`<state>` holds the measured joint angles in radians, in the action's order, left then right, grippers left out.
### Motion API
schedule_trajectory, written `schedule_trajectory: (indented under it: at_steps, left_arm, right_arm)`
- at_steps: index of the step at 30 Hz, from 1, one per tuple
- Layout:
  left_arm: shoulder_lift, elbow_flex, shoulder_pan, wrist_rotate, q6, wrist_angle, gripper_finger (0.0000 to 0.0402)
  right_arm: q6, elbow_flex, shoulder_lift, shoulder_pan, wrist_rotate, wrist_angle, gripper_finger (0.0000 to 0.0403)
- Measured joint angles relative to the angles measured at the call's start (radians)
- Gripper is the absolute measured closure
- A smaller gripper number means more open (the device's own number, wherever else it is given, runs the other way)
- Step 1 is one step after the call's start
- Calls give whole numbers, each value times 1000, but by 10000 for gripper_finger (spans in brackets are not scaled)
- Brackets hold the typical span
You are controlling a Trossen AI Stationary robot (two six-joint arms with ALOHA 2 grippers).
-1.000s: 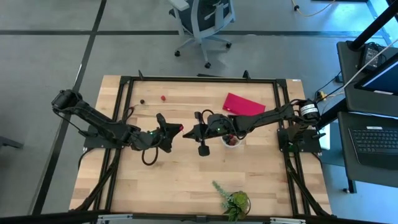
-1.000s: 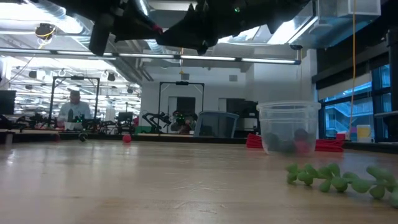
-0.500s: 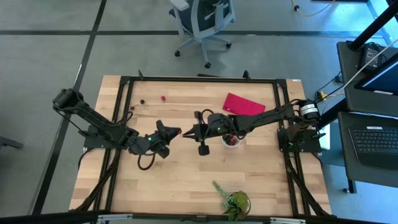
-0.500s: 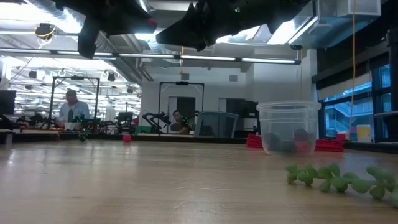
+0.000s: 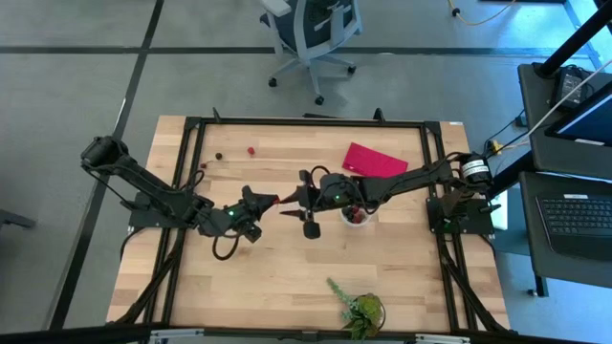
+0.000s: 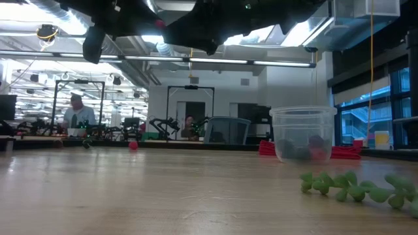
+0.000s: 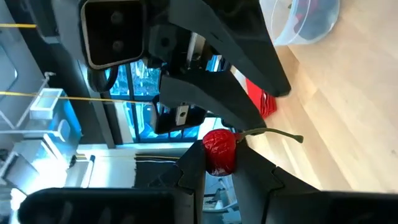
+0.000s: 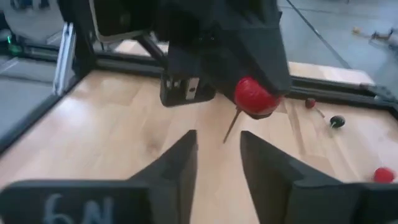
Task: Pick and placing Produce into tupperware
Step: Put the bottom red cherry into the transparent container
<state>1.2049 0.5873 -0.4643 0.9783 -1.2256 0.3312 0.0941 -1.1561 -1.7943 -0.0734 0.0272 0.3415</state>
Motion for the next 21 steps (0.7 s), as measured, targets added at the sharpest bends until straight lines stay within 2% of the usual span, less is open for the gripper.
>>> schedule_trajectory:
  at_steps: [6, 11, 16, 21]
  left_arm:
    - [0, 0, -1, 0, -56, 60, 341]
    - [0, 0, -1, -34, -95, 100, 341]
    - [0, 0, 16, -40, -96, 114, 341]
    - [0, 0, 39, -62, -94, 115, 341]
  right_arm:
    - [-68, 0, 0, 0, 0, 31, 228]
    - [-67, 0, 0, 0, 0, 60, 211]
    - [-65, 0, 0, 0, 18, 72, 220]
    - [-67, 0, 0, 0, 92, 90, 265]
